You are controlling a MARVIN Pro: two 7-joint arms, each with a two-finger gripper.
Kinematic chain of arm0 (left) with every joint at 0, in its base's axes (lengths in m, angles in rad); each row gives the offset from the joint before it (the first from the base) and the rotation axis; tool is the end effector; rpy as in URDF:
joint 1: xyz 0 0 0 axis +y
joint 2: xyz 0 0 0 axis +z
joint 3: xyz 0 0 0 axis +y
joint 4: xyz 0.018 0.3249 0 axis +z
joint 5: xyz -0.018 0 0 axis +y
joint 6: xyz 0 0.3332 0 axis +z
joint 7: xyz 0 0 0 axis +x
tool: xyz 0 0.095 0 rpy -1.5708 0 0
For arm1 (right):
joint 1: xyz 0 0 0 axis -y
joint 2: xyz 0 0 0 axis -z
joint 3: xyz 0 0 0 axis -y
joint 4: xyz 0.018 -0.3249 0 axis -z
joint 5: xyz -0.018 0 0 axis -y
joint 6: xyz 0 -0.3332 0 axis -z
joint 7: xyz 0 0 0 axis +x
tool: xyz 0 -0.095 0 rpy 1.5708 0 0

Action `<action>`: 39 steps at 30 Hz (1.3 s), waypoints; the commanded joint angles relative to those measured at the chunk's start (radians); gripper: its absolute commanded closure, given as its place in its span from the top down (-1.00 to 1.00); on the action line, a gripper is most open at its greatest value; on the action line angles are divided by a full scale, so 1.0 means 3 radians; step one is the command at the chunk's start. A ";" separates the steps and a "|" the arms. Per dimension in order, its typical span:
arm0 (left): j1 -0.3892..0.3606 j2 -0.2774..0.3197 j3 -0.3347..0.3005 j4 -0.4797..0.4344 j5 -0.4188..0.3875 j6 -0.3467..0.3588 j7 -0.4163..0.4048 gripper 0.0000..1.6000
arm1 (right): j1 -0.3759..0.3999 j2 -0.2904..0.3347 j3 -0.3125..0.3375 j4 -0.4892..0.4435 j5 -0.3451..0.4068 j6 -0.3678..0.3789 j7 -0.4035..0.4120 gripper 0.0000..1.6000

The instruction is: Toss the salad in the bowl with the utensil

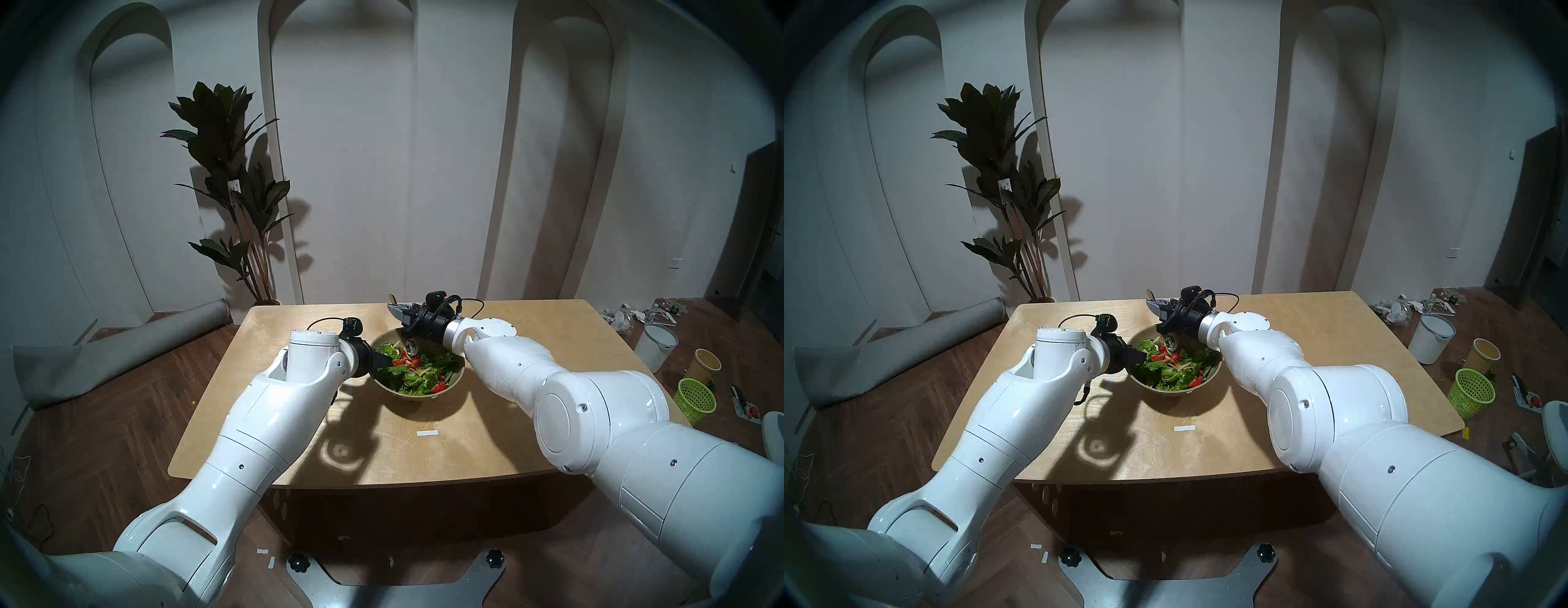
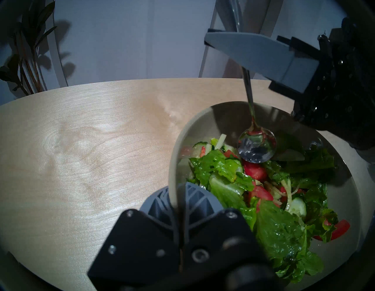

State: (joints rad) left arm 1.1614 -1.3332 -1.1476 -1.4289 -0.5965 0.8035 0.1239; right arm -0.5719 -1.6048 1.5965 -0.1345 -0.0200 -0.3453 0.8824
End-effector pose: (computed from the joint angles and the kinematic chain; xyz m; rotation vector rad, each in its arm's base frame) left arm 0.5212 -0.0768 -0.3114 2.5918 -0.3101 1.2142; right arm 0.6352 0.0960 -0.3219 -1.7298 -0.7552 -1.5920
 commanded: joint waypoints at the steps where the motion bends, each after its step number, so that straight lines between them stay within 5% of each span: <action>1: -0.0008 -0.0007 -0.0001 -0.0012 -0.0003 -0.0001 -0.0003 -1.00 | -0.0005 -0.0128 0.0013 0.0011 0.0013 -0.0012 -0.0121 -1.00; 20: -0.0007 -0.0008 -0.0002 -0.0014 -0.0002 0.0000 -0.0005 -1.00 | -0.0034 -0.0229 0.0343 0.0051 0.0283 -0.0008 -0.0078 -1.00; 39: -0.0005 -0.0008 -0.0005 -0.0019 -0.0005 0.0002 -0.0006 -1.00 | -0.0065 0.0064 0.0897 -0.0044 0.0795 -0.0082 0.0908 -1.00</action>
State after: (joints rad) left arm 1.1615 -1.3335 -1.1478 -1.4291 -0.5956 0.8036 0.1234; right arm -0.5953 -1.6203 1.8207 -0.1168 0.1657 -0.3513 1.0699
